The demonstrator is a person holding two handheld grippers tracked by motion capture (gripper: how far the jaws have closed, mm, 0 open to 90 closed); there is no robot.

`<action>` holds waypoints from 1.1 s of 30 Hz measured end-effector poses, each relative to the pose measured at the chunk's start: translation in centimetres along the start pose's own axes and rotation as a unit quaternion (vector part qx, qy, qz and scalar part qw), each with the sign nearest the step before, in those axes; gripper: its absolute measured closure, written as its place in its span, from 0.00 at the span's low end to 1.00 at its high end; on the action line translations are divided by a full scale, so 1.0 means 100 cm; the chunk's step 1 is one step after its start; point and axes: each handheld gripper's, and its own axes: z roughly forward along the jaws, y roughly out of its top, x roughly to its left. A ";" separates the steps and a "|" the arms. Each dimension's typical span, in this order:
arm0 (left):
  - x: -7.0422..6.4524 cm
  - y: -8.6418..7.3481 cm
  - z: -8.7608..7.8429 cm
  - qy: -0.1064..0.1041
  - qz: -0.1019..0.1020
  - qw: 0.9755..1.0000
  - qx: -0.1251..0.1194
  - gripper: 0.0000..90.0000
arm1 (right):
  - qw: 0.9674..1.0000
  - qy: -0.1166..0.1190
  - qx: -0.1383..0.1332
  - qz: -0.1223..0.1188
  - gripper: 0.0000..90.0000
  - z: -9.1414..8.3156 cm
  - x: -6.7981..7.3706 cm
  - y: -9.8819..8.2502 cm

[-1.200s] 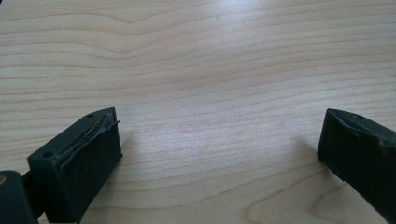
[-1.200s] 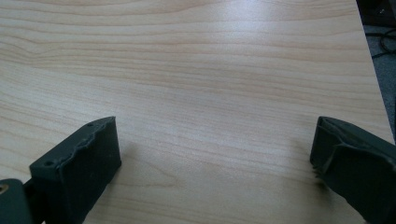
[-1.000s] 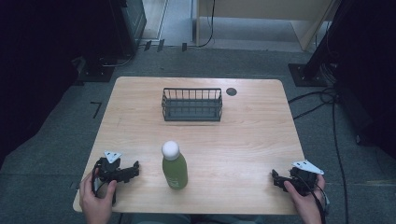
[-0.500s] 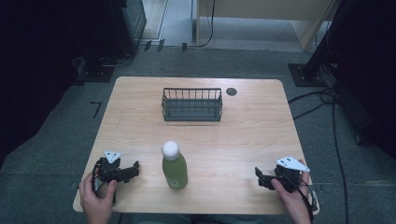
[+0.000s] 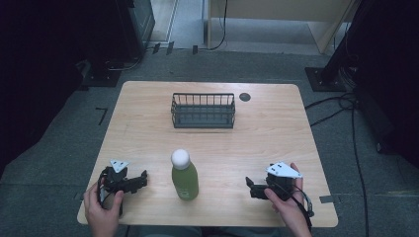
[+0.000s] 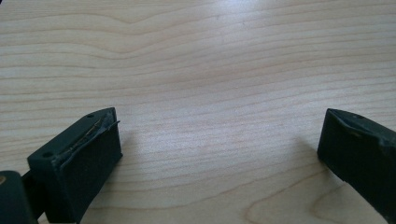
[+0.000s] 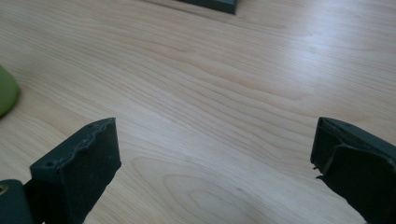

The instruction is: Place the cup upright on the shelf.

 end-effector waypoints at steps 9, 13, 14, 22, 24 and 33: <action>0.000 0.000 0.000 0.000 0.000 1.000 0.000 0.00 | 1.000 0.028 -0.011 -0.008 0.01 0.008 0.022 0.010; 0.000 0.000 0.000 0.000 0.000 1.000 0.000 0.00 | 0.999 0.043 -0.014 -0.014 0.01 0.010 0.032 0.014; 0.000 0.000 0.000 0.000 0.000 1.000 0.000 0.00 | 0.999 0.043 -0.014 -0.014 0.01 0.010 0.032 0.014; 0.000 0.000 0.000 0.000 0.000 1.000 0.000 0.00 | 0.996 0.082 -0.019 -0.020 0.01 0.012 0.054 0.020; 0.000 0.000 0.000 0.000 0.000 1.000 -0.001 0.00 | 0.994 0.102 -0.021 -0.024 0.01 0.013 0.063 0.022; 0.000 0.000 0.000 0.000 0.000 1.000 -0.001 0.00 | 0.989 0.140 -0.035 -0.028 0.04 0.018 0.087 0.027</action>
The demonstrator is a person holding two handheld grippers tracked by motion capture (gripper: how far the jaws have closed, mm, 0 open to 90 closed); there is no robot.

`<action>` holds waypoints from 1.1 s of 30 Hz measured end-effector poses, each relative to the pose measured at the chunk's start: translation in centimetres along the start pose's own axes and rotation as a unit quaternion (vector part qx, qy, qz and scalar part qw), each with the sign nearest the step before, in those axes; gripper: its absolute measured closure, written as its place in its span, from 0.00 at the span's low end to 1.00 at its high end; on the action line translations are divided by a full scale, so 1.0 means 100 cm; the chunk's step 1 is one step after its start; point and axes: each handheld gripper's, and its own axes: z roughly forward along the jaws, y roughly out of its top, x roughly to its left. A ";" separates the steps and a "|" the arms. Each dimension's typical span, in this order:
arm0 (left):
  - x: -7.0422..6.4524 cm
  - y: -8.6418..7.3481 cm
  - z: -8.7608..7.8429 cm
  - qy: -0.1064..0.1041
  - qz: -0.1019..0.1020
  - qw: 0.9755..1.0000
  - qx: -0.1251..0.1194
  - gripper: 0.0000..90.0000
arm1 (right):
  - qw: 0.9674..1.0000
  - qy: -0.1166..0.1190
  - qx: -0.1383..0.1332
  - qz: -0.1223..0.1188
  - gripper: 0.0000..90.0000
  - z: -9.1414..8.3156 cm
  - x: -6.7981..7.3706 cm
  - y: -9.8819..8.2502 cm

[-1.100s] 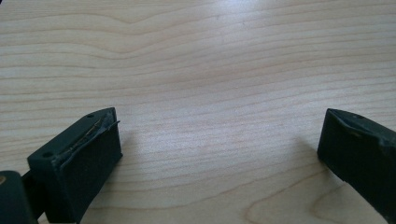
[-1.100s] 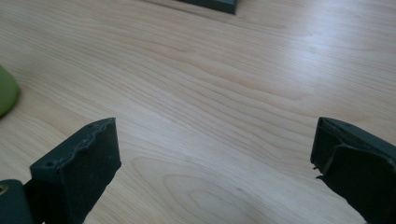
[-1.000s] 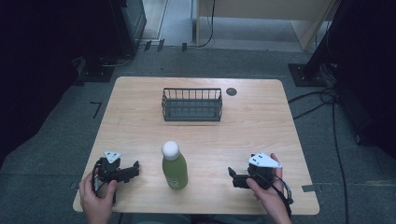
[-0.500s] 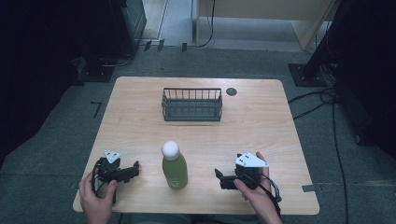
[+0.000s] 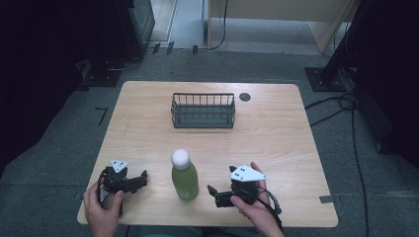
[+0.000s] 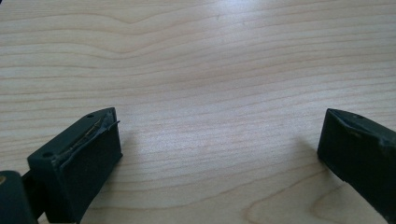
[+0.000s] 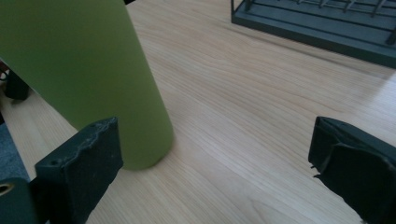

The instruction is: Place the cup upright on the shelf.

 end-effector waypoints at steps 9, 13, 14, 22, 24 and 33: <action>0.000 0.000 0.000 0.000 0.000 1.000 0.000 0.00 | 1.000 0.026 -0.004 -0.010 0.05 0.009 0.017 0.006; 0.000 0.000 0.000 0.000 0.000 1.000 0.001 0.00 | 0.999 0.040 -0.006 -0.016 0.06 0.013 0.024 0.008; 0.000 0.000 0.000 0.000 0.000 1.000 0.001 0.00 | 0.999 0.043 -0.006 -0.015 0.07 0.014 0.026 0.009; 0.000 0.000 0.000 0.000 -0.001 1.000 0.000 0.00 | 0.998 0.060 -0.009 -0.024 0.06 0.020 0.036 0.014; 0.000 0.000 0.000 0.000 -0.001 1.000 0.000 0.00 | 0.997 0.069 -0.013 -0.024 0.06 0.023 0.039 0.016; 0.000 0.000 0.000 0.000 -0.001 1.000 0.000 0.00 | 0.996 0.072 -0.015 -0.040 0.11 0.034 0.051 0.022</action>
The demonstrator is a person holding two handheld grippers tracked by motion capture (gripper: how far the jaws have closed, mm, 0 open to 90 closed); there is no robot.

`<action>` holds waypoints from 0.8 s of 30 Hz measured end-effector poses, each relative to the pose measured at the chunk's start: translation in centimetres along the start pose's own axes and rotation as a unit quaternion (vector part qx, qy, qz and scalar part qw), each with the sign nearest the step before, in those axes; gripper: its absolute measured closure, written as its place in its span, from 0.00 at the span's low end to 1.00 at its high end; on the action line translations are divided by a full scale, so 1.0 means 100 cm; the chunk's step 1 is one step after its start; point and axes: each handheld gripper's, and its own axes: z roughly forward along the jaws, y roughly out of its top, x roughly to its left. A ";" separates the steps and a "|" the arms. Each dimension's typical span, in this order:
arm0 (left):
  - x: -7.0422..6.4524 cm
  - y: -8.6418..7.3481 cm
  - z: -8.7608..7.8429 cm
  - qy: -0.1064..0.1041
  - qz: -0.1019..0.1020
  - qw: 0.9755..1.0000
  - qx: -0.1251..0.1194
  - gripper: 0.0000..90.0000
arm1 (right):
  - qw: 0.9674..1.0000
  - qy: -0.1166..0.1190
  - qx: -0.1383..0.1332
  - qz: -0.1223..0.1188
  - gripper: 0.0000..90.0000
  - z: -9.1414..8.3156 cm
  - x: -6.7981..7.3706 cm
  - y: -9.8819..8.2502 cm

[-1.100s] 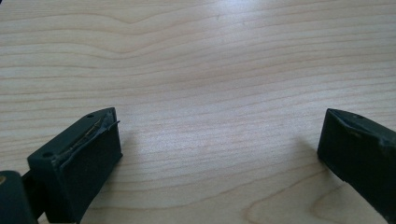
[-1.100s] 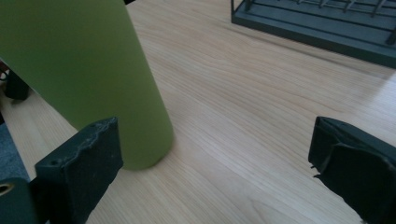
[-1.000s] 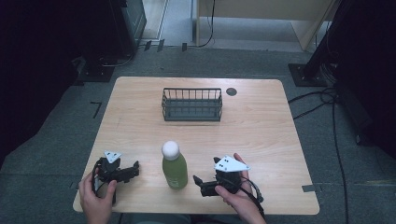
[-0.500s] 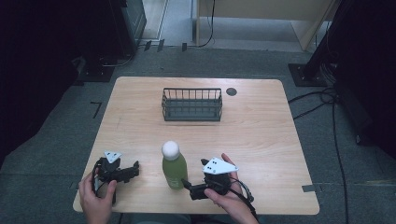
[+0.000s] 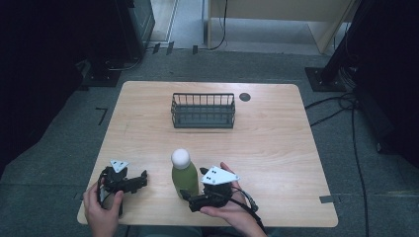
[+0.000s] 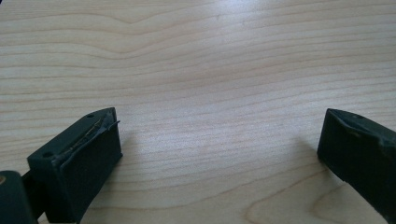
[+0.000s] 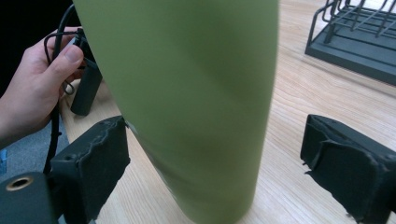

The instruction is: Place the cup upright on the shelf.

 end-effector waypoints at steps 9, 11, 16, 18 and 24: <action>0.000 0.000 0.000 0.000 0.000 1.000 0.000 0.00 | 1.000 0.006 0.009 -0.001 0.15 0.012 0.002 0.004; 0.000 0.000 0.000 0.000 0.000 1.000 0.000 0.00 | 1.000 0.008 0.008 -0.007 0.18 0.015 0.002 0.004; 0.000 0.000 0.000 0.000 0.000 1.000 0.001 0.00 | 1.000 -0.002 0.000 -0.023 0.21 0.016 0.005 0.005; 0.000 0.000 0.000 0.000 0.000 1.000 0.001 0.00 | 0.999 -0.014 -0.005 -0.036 0.22 0.014 0.006 0.006; 0.000 0.000 0.000 0.000 0.001 1.000 0.001 0.00 | 0.999 -0.012 -0.001 -0.031 0.23 0.013 0.000 0.010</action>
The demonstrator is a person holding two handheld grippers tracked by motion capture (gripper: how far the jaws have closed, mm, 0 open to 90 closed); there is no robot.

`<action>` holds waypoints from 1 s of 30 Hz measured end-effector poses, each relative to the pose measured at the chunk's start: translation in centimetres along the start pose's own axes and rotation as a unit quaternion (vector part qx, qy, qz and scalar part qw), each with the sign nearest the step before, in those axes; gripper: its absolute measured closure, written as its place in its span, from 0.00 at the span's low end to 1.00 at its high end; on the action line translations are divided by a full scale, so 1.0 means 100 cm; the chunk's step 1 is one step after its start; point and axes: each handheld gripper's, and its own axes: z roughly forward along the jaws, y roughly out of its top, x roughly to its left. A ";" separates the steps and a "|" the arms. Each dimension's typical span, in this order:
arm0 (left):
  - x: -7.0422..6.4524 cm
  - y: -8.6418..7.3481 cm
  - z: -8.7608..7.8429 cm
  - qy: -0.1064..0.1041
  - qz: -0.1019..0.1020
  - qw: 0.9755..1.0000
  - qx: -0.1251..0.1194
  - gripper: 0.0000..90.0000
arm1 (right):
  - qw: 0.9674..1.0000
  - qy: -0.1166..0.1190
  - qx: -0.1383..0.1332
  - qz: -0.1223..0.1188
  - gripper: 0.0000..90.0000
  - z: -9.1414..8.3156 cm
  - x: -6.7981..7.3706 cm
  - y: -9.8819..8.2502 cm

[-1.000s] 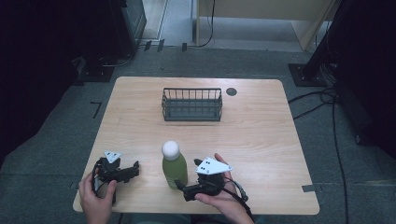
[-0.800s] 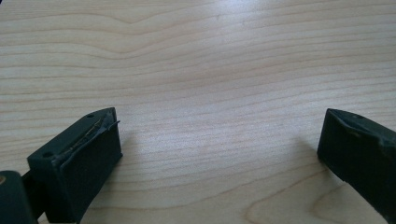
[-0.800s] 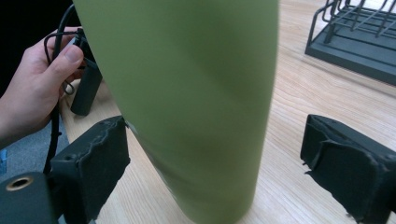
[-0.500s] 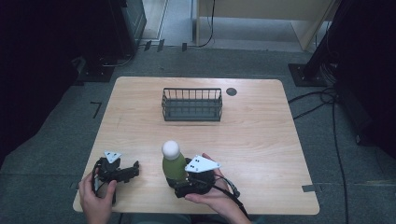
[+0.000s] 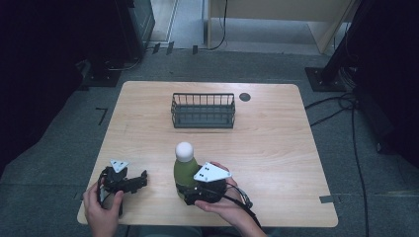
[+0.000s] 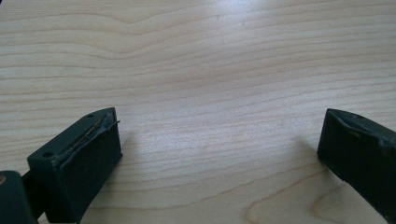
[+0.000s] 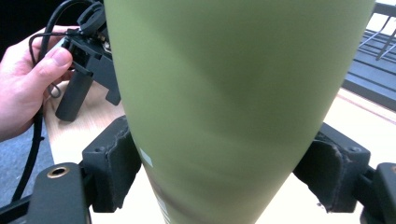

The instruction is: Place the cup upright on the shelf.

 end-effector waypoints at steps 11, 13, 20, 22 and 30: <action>0.000 0.000 0.000 0.000 -0.001 1.000 -0.001 0.00 | 1.000 -0.015 -0.011 0.009 0.23 -0.004 -0.014 0.014; 0.000 0.000 0.000 0.000 -0.001 1.000 -0.002 0.00 | 1.000 -0.021 -0.013 0.008 0.23 -0.006 -0.019 0.018; 0.000 0.000 0.000 0.000 -0.001 1.000 -0.002 0.00 | 0.999 -0.042 -0.025 0.017 0.23 -0.012 -0.036 0.032; 0.000 0.000 0.000 0.000 0.000 1.000 -0.001 0.00 | 0.998 -0.046 -0.027 0.016 0.23 -0.013 -0.038 0.034; 0.000 0.000 0.000 0.000 -0.001 1.000 -0.002 0.00 | 0.997 -0.065 -0.035 0.014 0.23 -0.015 -0.052 0.047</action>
